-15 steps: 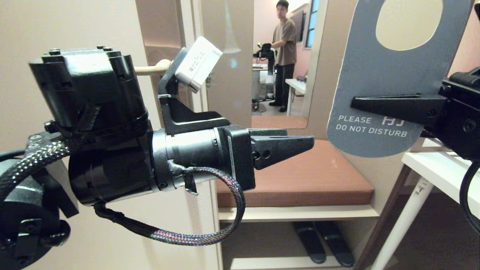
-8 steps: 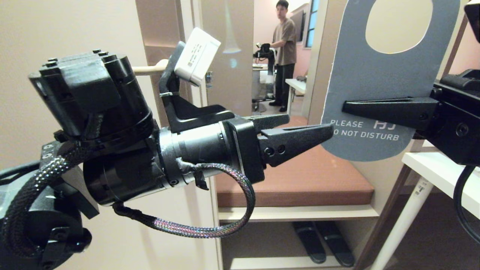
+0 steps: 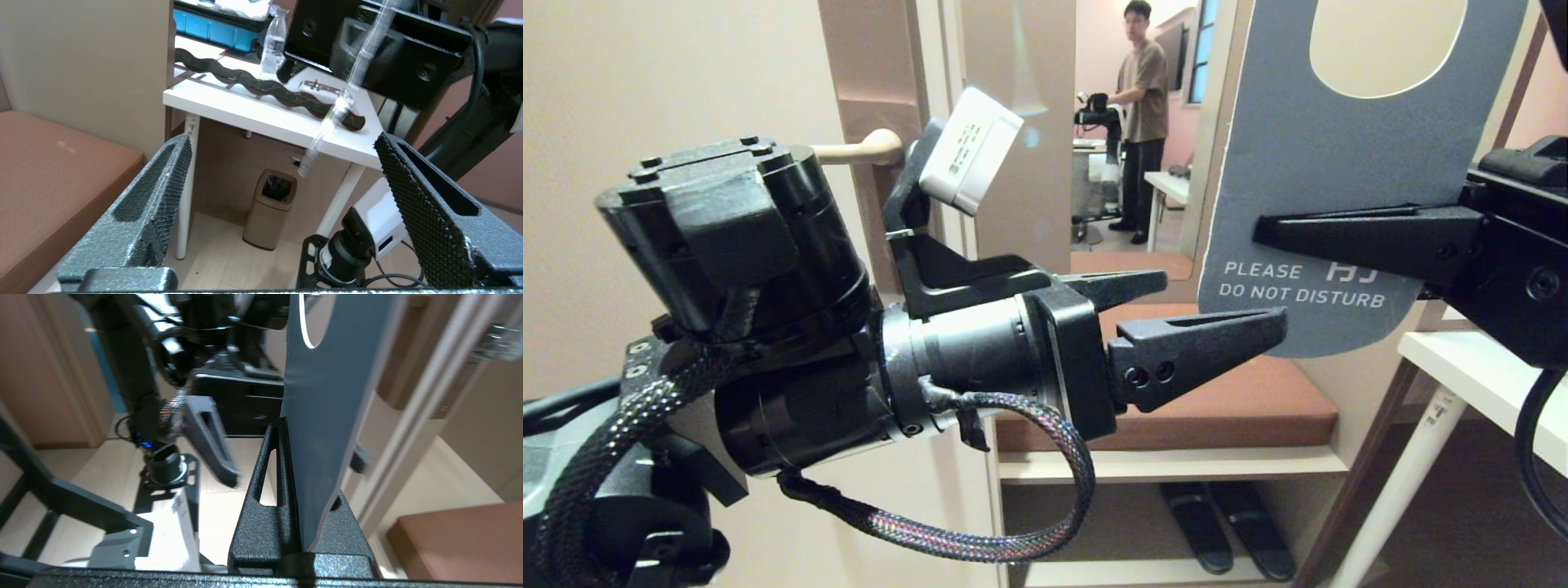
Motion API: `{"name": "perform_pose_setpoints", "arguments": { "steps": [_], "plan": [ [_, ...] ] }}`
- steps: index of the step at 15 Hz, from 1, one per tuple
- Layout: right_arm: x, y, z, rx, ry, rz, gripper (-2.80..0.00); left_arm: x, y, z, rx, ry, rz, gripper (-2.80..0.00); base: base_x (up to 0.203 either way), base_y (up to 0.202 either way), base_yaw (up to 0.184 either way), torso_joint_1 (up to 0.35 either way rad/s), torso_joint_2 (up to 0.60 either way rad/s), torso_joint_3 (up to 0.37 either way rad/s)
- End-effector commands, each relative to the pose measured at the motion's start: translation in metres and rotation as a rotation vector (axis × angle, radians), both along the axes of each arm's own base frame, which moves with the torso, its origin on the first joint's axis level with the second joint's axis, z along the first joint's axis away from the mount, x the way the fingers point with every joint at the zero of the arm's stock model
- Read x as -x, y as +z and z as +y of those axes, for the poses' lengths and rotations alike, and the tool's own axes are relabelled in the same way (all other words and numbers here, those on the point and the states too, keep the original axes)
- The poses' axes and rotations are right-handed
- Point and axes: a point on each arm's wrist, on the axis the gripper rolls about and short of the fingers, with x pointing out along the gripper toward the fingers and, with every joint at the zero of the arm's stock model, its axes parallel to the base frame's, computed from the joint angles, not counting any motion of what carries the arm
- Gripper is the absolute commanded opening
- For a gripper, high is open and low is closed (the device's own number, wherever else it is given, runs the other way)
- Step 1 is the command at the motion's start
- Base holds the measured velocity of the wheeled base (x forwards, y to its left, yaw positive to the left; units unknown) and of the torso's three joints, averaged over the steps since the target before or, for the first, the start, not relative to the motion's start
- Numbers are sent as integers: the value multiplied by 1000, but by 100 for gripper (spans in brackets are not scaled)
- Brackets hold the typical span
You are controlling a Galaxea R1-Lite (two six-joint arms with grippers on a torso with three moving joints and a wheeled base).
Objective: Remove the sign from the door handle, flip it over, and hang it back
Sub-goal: Hand it to the other hand
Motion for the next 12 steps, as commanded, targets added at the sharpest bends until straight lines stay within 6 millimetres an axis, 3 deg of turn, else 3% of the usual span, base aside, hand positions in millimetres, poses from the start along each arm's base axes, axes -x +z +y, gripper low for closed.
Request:
{"name": "perform_pose_setpoints", "arguments": {
  "steps": [1,12],
  "plan": [
    [1,0,4,0,22,0,-280,0,0,0,8,-5,4,0,0,0,0,0,0,0],
    [-2,4,27,-2,99,-7,-280,10,1,-6,10,-42,0,0,0,0,0,0,0,0]
  ]
}}
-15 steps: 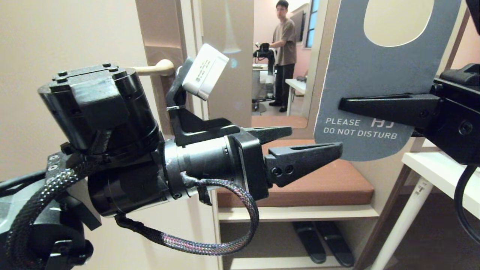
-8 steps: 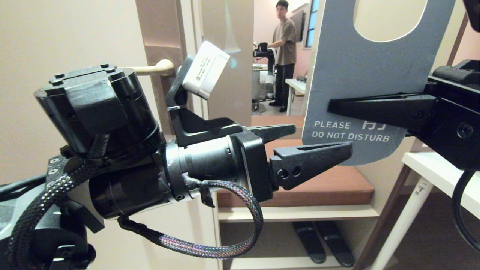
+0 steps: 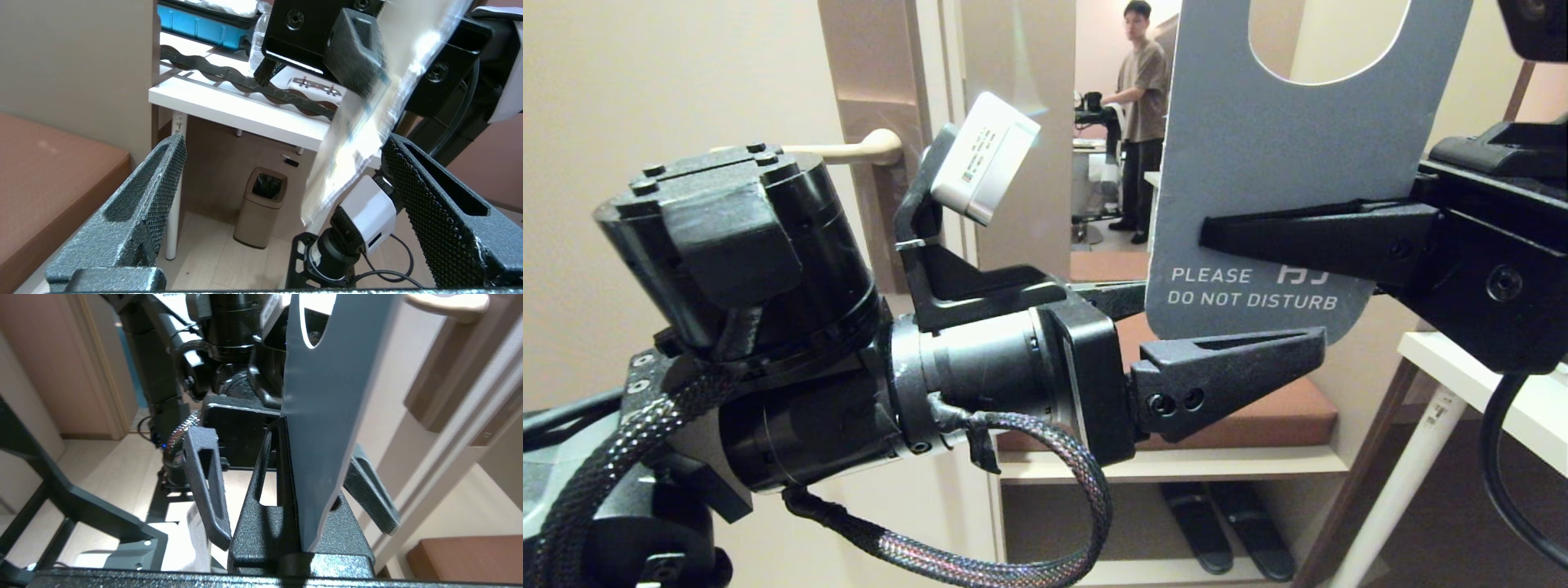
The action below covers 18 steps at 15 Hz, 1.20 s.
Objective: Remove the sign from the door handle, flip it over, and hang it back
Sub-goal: Hand it to the other hand
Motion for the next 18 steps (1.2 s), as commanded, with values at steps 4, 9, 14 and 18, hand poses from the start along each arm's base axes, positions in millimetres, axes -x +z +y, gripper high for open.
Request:
{"name": "perform_pose_setpoints", "arguments": {
  "steps": [4,9,14,18],
  "plan": [
    [1,-2,5,4,25,6,-280,4,2,-2,18,-18,-10,0,0,0,0,0,0,0],
    [-1,-4,9,9,34,12,-280,7,3,-5,31,-32,-20,0,0,0,0,0,0,0],
    [-2,-4,9,9,34,14,-280,8,1,-7,29,-38,-18,0,0,0,0,0,0,0],
    [1,-5,13,11,51,13,-280,11,0,-10,28,-52,-17,0,0,0,0,0,0,0]
  ]
}}
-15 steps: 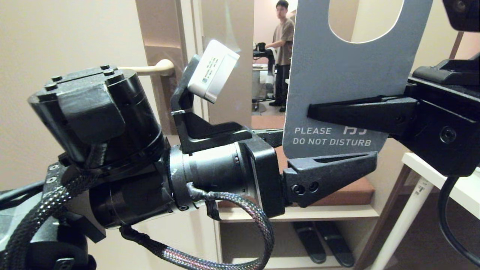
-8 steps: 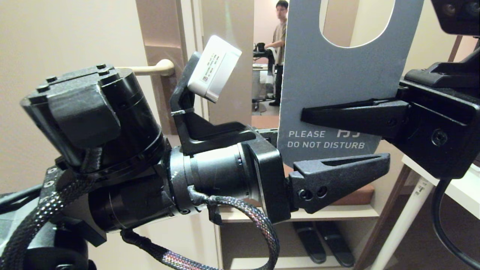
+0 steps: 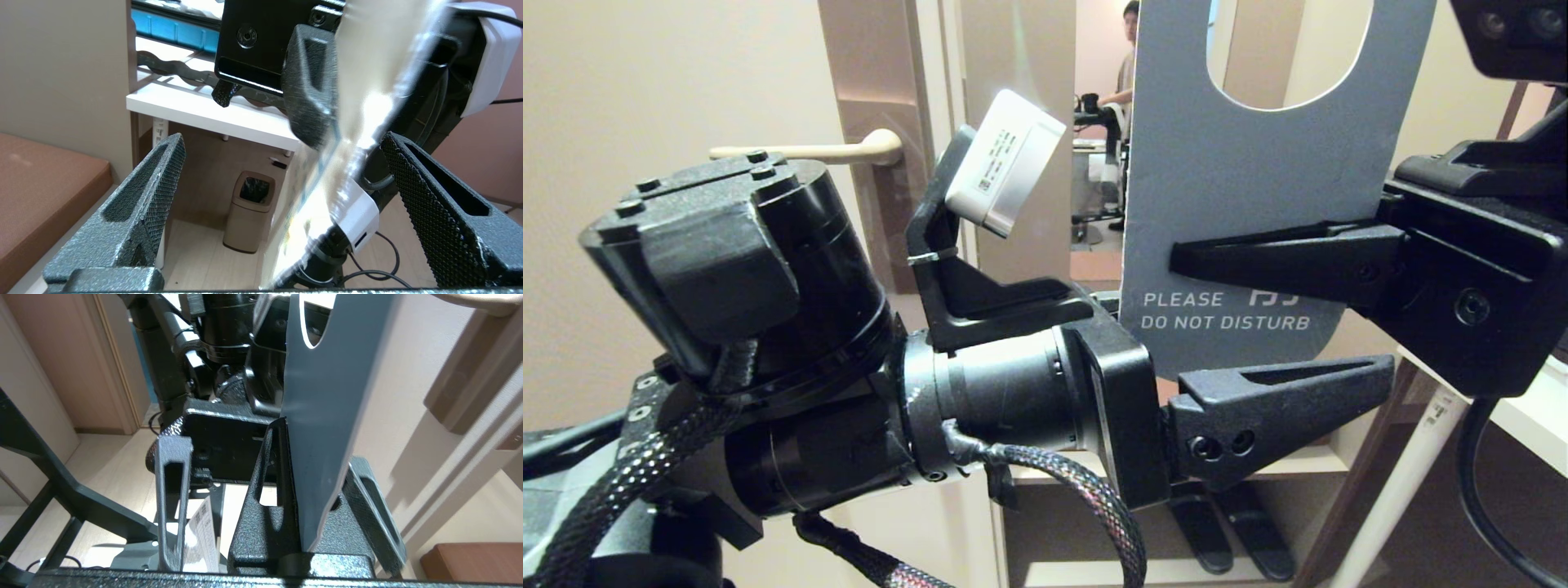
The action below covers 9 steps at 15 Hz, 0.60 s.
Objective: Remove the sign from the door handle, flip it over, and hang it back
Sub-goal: Hand it to the other hand
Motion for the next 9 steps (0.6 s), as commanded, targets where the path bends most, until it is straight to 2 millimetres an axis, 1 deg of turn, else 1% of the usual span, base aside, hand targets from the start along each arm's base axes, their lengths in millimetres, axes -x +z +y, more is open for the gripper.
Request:
{"name": "perform_pose_setpoints", "arguments": {
  "steps": [1,3,9],
  "plan": [
    [1,-1,3,1,18,2,-280,0,0,-1,2,-4,0,0,0,0,0,0,0,0],
    [1,-2,6,4,26,6,-280,-1,-2,-2,-1,-4,3,0,0,0,0,0,0,0],
    [1,-3,6,5,26,7,-280,-3,-4,-4,5,-3,-2,0,0,0,0,0,0,0]
  ]
}}
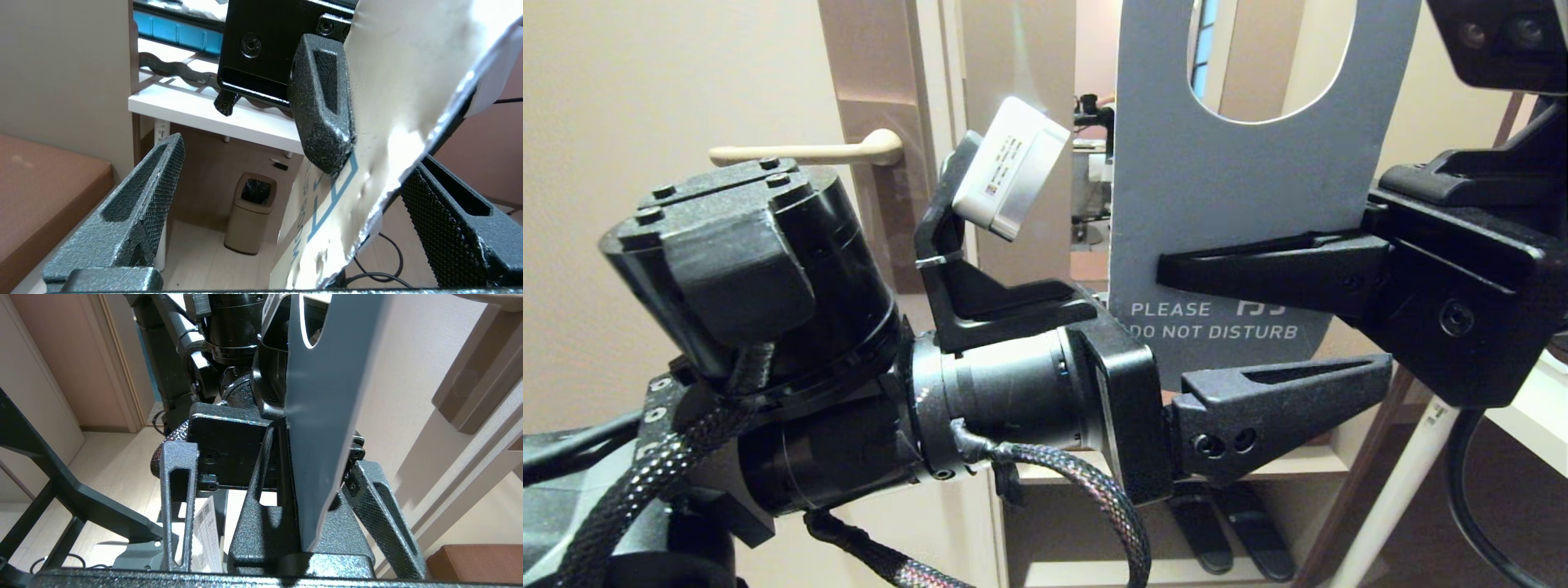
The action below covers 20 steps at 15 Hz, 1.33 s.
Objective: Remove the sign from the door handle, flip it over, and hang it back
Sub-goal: Hand it to the other hand
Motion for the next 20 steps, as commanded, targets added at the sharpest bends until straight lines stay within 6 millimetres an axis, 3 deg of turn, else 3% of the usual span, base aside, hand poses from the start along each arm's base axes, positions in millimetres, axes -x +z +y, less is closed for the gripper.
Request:
{"name": "perform_pose_setpoints", "arguments": {
  "steps": [1,20],
  "plan": [
    [0,0,0,-1,6,1,-280,-2,-1,-1,6,-1,-2,-280,0,0,0,0,0,0],
    [-2,-1,2,1,3,4,-280,1,4,1,32,-12,33,-280,0,0,0,0,0,0]
  ]
}}
